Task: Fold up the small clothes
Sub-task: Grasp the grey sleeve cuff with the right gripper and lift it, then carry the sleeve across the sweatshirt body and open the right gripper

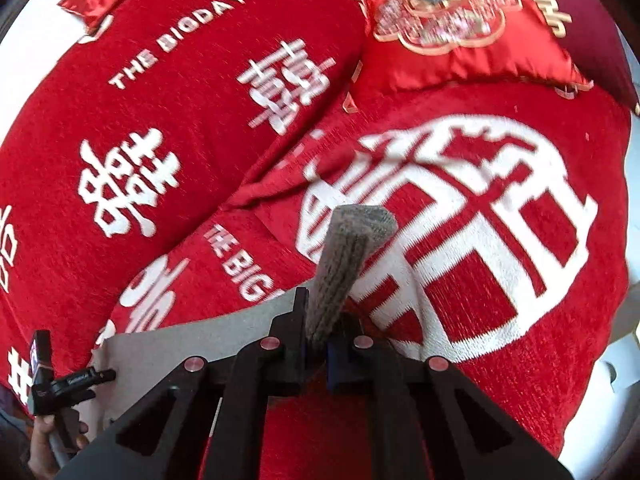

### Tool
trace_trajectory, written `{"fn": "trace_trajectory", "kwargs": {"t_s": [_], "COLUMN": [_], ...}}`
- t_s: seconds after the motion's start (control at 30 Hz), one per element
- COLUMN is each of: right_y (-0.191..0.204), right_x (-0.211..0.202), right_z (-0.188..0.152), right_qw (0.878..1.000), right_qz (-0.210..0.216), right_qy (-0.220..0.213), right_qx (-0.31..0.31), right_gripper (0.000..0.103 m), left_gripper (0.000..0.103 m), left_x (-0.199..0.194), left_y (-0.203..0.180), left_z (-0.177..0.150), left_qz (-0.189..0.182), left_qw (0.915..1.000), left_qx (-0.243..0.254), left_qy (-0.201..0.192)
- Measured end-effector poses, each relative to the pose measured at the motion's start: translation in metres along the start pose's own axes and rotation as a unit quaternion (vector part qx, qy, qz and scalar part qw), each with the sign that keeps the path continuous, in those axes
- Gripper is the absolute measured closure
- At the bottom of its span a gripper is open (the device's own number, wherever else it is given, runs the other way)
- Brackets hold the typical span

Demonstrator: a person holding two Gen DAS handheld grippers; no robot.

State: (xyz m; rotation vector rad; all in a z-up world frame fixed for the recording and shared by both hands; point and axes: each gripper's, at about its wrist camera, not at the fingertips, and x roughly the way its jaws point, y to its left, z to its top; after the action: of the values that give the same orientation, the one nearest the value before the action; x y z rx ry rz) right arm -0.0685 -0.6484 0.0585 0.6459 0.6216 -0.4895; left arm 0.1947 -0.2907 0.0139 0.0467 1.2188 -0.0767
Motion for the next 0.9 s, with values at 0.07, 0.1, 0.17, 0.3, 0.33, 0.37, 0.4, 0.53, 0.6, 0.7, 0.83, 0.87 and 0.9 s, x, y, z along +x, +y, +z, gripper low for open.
{"fn": "trace_trajectory", "kwargs": {"t_s": [0.07, 0.1, 0.17, 0.3, 0.33, 0.37, 0.4, 0.53, 0.6, 0.7, 0.83, 0.87, 0.9], "right_y": [0.015, 0.024, 0.044, 0.104, 0.123, 0.143, 0.166, 0.256, 0.3, 0.363, 0.439, 0.455, 0.468], "right_x": [-0.01, -0.016, -0.03, -0.068, -0.076, -0.084, -0.092, -0.107, -0.109, -0.106, -0.084, -0.076, -0.071], "right_z": [0.005, 0.008, 0.013, 0.019, 0.019, 0.018, 0.015, -0.007, -0.025, -0.061, -0.128, -0.145, -0.16], "right_qw": [1.0, 0.999, 0.999, 0.993, 0.99, 0.987, 0.983, 0.966, 0.957, 0.945, 0.925, 0.921, 0.917], "right_qz": [-0.001, 0.003, 0.014, 0.048, 0.056, 0.066, 0.078, 0.119, 0.135, 0.159, 0.181, 0.183, 0.184], "right_qy": [-0.012, -0.017, -0.03, -0.063, -0.07, -0.075, -0.08, -0.083, -0.077, -0.058, -0.016, -0.004, 0.005], "right_qx": [-0.02, -0.028, -0.042, -0.092, -0.11, -0.127, -0.146, -0.214, -0.244, -0.28, -0.333, -0.344, -0.354], "right_gripper": [0.096, 0.096, 0.096, 0.096, 0.096, 0.096, 0.096, 0.096, 0.096, 0.096, 0.096, 0.096, 0.096], "left_gripper": [0.0, 0.0, 0.0, 0.0, 0.0, 0.0, 0.0, 0.0, 0.0, 0.0, 0.0, 0.0, 0.0], "left_x": [0.007, 0.011, 0.007, 0.004, 0.001, -0.002, -0.006, -0.018, -0.023, -0.029, -0.035, -0.035, -0.035], "left_y": [0.007, 0.006, -0.002, 0.014, 0.023, 0.031, 0.044, 0.104, 0.139, 0.197, 0.266, 0.279, 0.294], "left_z": [-0.012, -0.016, -0.018, -0.011, -0.014, -0.016, -0.022, -0.044, -0.053, -0.065, -0.085, -0.089, -0.094], "left_qz": [0.0, -0.002, 0.008, -0.043, -0.051, -0.052, -0.053, -0.061, -0.065, -0.071, -0.065, -0.063, -0.062], "left_qw": [0.9998, 0.9998, 0.9994, 0.9977, 0.9975, 0.9975, 0.9974, 0.9963, 0.9943, 0.9889, 0.9826, 0.981, 0.979], "left_qx": [-0.01, 0.0, 0.033, 0.012, -0.004, -0.014, -0.024, -0.052, -0.081, -0.129, -0.174, -0.184, -0.194], "left_qy": [0.017, 0.021, 0.003, 0.051, 0.049, 0.045, 0.042, 0.03, 0.026, 0.017, 0.001, -0.001, -0.004]}}
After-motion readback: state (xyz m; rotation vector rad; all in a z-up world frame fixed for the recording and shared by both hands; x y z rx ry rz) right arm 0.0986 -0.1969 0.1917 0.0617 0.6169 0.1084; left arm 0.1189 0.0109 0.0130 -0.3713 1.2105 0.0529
